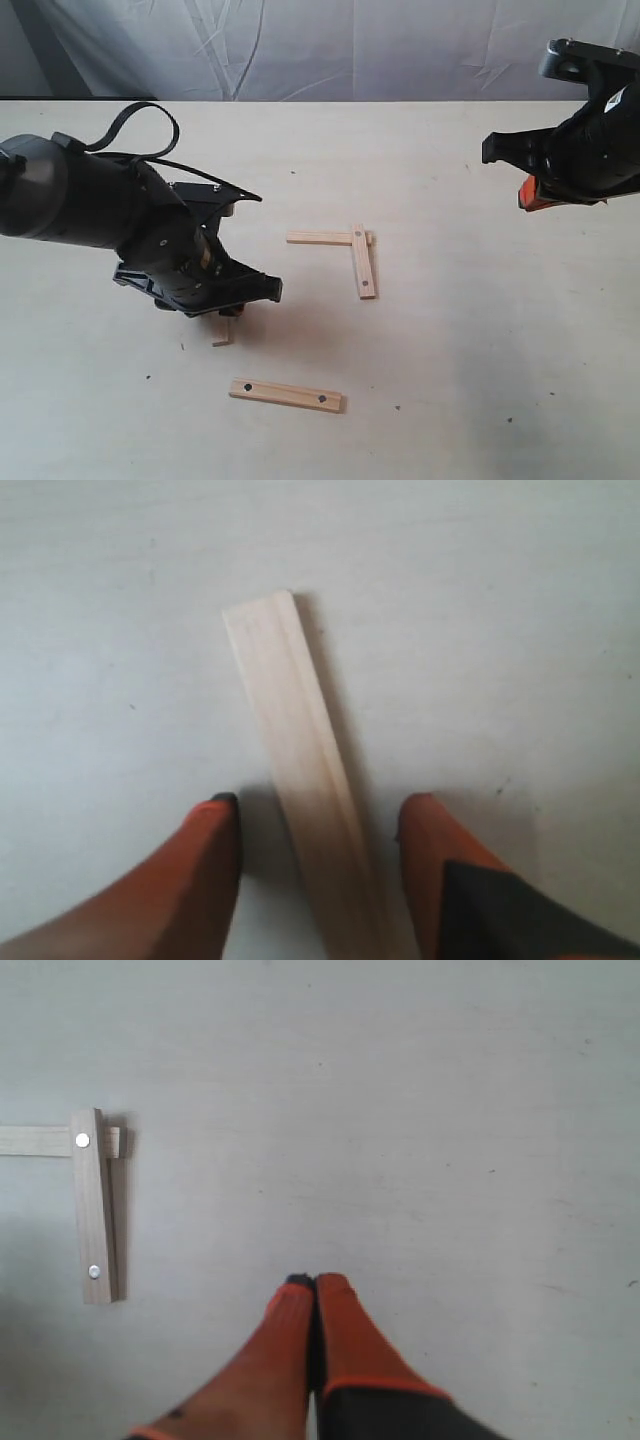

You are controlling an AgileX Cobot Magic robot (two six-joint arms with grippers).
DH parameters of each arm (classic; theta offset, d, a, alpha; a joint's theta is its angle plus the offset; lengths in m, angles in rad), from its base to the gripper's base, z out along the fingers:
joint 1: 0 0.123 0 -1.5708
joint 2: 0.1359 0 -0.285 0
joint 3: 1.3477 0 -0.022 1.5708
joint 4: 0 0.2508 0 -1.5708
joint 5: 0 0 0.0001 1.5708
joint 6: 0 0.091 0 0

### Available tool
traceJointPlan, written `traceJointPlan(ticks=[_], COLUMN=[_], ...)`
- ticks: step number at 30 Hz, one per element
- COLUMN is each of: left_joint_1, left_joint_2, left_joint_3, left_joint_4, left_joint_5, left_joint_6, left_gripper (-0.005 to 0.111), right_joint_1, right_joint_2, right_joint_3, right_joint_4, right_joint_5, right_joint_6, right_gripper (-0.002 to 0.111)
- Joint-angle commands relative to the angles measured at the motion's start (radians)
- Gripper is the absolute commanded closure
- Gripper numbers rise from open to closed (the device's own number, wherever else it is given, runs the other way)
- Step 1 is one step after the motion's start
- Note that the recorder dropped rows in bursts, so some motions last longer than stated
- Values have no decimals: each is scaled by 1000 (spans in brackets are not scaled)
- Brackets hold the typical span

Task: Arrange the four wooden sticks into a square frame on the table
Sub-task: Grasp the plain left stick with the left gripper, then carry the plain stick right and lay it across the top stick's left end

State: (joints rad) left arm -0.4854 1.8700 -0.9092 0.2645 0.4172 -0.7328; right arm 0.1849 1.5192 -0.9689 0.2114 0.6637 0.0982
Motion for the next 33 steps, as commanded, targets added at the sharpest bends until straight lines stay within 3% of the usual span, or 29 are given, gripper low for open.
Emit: traceJointPlan(ticks=[1,3,9,12,33], left_joint_1=[5,5,5,5,-35], left_joint_2=[22,22,-56,-42,119], left_joint_3=[2,2,-123,-171,-199], left_joint_4=[5,12,1,-84,-97], left_joint_5=[23,21,53,-26,-171], left_joint_6=[-6,11,11,42,44], left_gripper=[90,106,106,107,107], right_joint_1=[-3,-3,-3,-3,-3], right_joint_2=[-8,-8,-8,-8,-8], right_joint_3=[3,3,3,3,3], right_joint_4=[5,7,15,15,34], right_joint_5=[-18,-22,-27,-39,-56], right_joint_6=[-4,-4,-4,-5,-5], right_gripper=[108,108,108,108,108])
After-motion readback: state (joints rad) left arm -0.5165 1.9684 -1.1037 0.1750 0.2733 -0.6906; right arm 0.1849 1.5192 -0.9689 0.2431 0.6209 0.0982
